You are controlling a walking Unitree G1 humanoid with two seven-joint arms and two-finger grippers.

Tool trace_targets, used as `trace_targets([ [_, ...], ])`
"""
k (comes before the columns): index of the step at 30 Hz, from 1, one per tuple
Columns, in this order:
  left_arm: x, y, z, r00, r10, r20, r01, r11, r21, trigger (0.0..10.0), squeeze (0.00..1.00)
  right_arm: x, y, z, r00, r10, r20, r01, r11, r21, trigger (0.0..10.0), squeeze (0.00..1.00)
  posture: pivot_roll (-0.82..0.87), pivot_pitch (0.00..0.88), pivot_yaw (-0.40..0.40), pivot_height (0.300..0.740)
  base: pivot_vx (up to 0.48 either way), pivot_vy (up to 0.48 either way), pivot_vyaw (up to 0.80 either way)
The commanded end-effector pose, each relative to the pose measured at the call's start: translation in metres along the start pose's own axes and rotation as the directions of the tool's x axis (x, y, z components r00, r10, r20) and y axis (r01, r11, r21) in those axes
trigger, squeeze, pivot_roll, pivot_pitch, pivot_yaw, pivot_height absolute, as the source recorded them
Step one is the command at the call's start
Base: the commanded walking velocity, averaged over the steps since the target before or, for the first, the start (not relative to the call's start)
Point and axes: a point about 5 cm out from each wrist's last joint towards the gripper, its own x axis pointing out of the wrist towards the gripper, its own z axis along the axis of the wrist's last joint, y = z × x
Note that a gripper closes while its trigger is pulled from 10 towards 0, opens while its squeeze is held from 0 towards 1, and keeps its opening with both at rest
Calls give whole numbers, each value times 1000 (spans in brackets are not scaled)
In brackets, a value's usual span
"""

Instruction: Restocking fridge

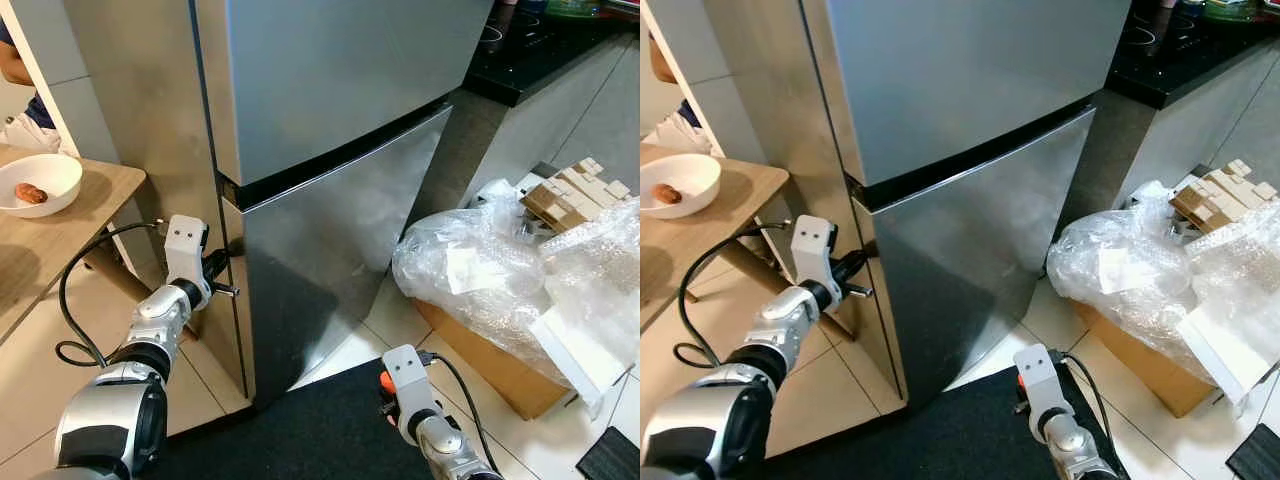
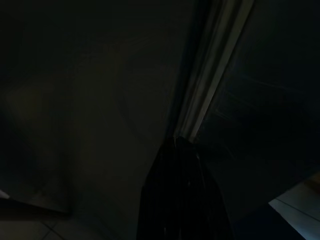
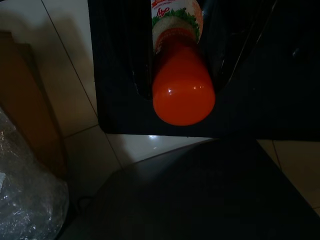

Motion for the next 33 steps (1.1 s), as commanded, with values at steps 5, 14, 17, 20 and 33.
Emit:
trace_targets([
  [5,17,-43,-3,980,-199,-29,200,980,19,10000,0,-2,-2,-2,1000,-8,7,8,1000,-3,10000,0,-148,80,-36,740,0,0,0],
  [14,20,-52,-6,971,-235,-38,235,972,13,10000,0,-2,-3,-2,1000,-9,9,9,1000,-4,10000,0,-150,81,-35,740,0,0,0],
  [17,20,-55,-7,968,-248,-42,248,969,13,10000,0,-2,-3,-2,1000,-9,9,9,1000,-3,10000,0,-149,82,-35,740,0,0,0],
  [20,21,-57,-7,966,-255,-43,255,967,10,10000,0,-2,-3,-2,1000,-8,8,8,1000,-3,10000,0,-148,82,-34,740,0,0,0],
  [33,25,-69,-8,953,-298,-44,299,954,4,10000,0,-2,-3,-3,1000,-9,4,9,1000,0,10000,0,-153,82,-31,740,0,0,0],
])
